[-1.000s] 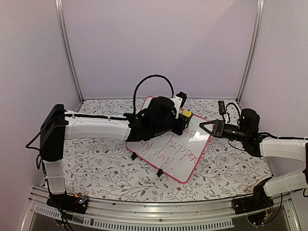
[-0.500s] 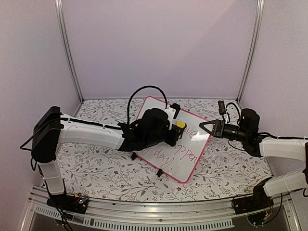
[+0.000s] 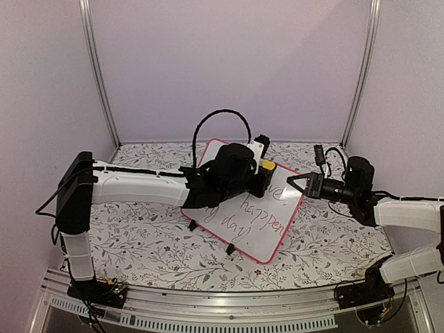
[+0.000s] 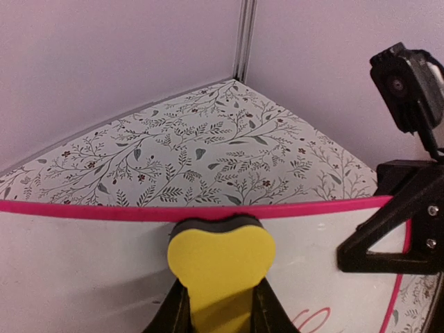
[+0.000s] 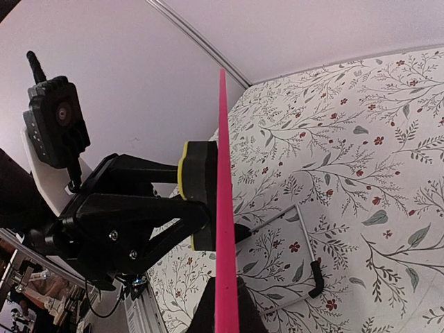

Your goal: Erase the whiteboard

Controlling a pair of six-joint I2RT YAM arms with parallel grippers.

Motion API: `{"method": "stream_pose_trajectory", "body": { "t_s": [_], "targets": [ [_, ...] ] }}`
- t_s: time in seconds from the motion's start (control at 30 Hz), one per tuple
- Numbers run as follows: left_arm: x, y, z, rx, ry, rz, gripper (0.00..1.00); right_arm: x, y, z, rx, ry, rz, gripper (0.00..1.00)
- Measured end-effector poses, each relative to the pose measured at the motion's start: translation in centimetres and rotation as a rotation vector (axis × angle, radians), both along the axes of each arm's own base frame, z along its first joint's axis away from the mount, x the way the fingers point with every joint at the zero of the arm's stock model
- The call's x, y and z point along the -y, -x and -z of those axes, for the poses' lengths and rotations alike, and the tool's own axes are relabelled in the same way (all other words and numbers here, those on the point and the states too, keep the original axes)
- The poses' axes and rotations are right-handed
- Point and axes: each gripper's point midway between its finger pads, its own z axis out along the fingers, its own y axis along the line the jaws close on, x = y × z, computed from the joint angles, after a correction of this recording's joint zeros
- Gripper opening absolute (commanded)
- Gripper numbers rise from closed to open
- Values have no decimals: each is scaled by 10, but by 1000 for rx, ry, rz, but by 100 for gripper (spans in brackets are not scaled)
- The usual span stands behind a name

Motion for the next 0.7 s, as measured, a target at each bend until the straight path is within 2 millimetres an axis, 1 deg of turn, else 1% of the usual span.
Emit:
{"method": "stream_pose_trajectory", "body": {
  "t_s": [0.13,0.5,0.7],
  "targets": [
    [-2,-3,-3,24,13,-19,0,-1,0,-1,5,1,-3,0],
    [-10,-3,-8,106,99,-37,0,-2,1,-2,17,2,-10,0],
    [-19,-4,-13,161,140,-64,0,-4,3,-4,31,4,-21,0]
  ]
}}
